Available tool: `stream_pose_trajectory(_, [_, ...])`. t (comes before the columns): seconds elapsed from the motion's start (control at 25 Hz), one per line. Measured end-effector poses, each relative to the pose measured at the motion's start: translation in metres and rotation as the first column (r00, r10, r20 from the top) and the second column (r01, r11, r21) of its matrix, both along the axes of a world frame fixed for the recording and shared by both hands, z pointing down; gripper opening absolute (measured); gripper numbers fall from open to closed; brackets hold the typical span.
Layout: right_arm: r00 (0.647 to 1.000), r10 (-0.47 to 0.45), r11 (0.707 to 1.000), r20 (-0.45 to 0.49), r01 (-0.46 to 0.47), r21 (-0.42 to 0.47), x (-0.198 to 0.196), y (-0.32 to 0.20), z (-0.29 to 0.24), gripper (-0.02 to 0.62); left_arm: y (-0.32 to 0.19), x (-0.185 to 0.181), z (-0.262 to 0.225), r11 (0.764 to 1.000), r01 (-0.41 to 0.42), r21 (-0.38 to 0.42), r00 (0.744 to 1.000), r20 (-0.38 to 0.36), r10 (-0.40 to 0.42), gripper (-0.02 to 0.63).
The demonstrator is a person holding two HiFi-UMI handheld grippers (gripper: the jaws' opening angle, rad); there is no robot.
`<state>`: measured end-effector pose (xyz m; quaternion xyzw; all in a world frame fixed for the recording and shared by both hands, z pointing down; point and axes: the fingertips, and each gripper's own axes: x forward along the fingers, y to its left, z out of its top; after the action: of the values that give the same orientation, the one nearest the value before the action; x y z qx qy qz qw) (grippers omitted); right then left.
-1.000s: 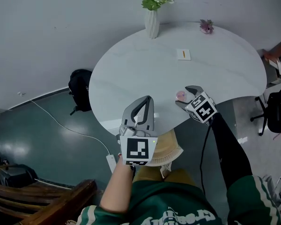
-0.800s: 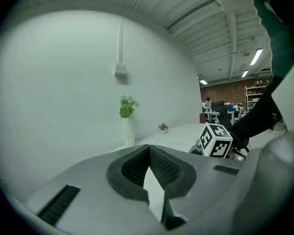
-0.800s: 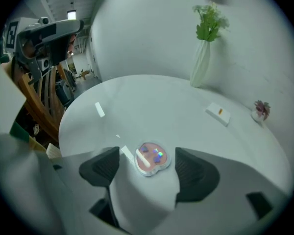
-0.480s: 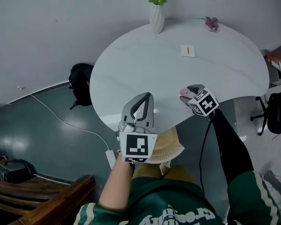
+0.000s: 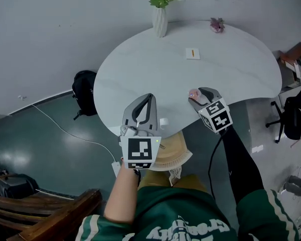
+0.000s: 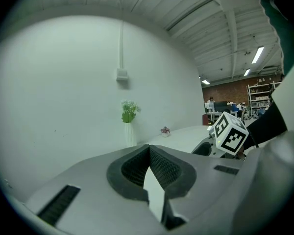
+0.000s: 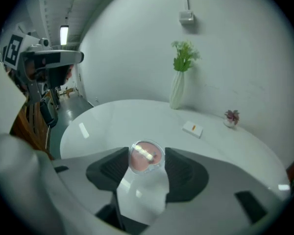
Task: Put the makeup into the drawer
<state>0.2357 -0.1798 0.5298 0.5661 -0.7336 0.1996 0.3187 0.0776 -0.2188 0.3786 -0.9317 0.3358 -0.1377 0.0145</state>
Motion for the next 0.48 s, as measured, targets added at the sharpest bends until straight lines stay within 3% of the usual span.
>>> stream_pose_trajectory(0.16, [0.998,0.068,0.986,0.004,-0.068,0.154,0.002,0.016,-0.053,0.239,0.015,0.002,-0.013,1.0,0.009,0.017,1.0,0.0,-0.009,0.0])
stream_pose_trajectory(0.48, [0.991,0.126,0.917,0.037,-0.131,0.377,-0.005,0.07,-0.141,0.239,0.059,0.003,-0.035,0.998,0.026,0.052,1.0,-0.001,-0.026,0.0])
